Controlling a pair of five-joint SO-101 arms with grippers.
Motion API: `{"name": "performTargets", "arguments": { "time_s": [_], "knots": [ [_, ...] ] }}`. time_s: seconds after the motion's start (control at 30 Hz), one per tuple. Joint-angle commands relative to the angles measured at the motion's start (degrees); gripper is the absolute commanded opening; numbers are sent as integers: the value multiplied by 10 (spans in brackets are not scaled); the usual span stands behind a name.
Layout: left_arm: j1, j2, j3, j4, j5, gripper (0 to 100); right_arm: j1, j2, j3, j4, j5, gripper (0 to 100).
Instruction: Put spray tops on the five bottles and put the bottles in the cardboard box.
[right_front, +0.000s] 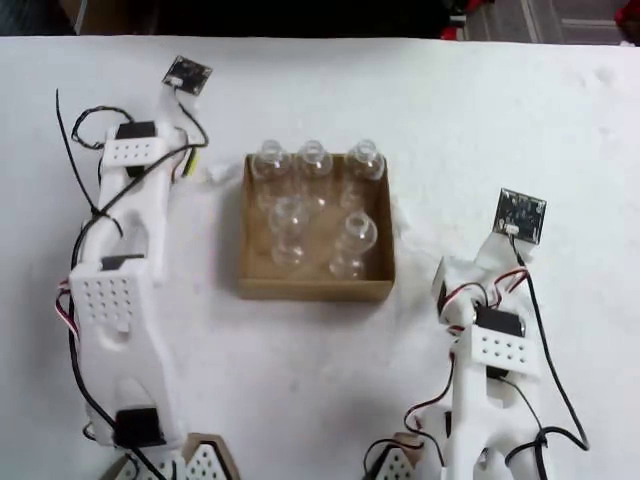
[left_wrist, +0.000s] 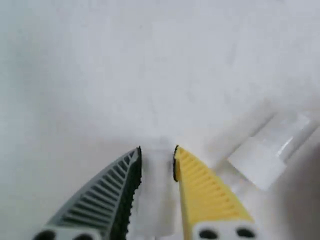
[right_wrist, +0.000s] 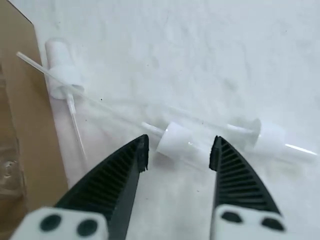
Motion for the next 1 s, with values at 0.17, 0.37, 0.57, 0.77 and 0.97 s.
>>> {"name": "performTargets", "arguments": {
  "time_s": [0.17, 0.37, 0.57, 0.77, 0.97],
  "knots": [
    [5, -8, -104, 69, -7, 221, -7, -12, -3, -11, -1, 180],
    [12, 3, -123, 71, -84, 221, -7, -12, -3, -11, -1, 180],
    [25, 37, -123, 94, -115, 206, -7, -11, -3, -11, -1, 180],
    [10, 49, -123, 110, -116, 133, -7, -11, -3, -11, -1, 180],
    [13, 43, -124, 175, -145, 78, -7, -11, -3, -11, -1, 180]
  ]
}}
